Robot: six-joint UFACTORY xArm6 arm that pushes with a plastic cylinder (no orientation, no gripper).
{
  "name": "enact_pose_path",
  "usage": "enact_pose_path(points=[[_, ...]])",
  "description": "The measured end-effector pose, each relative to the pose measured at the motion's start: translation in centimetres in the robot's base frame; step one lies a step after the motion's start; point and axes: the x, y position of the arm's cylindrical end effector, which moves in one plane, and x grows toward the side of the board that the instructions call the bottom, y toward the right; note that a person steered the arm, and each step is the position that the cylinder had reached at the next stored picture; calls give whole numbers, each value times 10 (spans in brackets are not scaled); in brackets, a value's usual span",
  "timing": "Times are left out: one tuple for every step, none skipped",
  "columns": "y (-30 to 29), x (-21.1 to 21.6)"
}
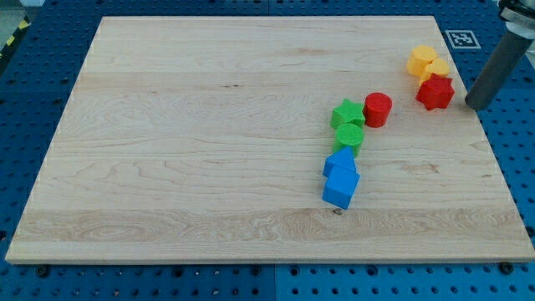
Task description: Move the red star top right to the red circle
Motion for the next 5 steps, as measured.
enact_pose_path(points=[[-25, -10], [-36, -10], [-55, -10], [-64, -13], [-68, -31]])
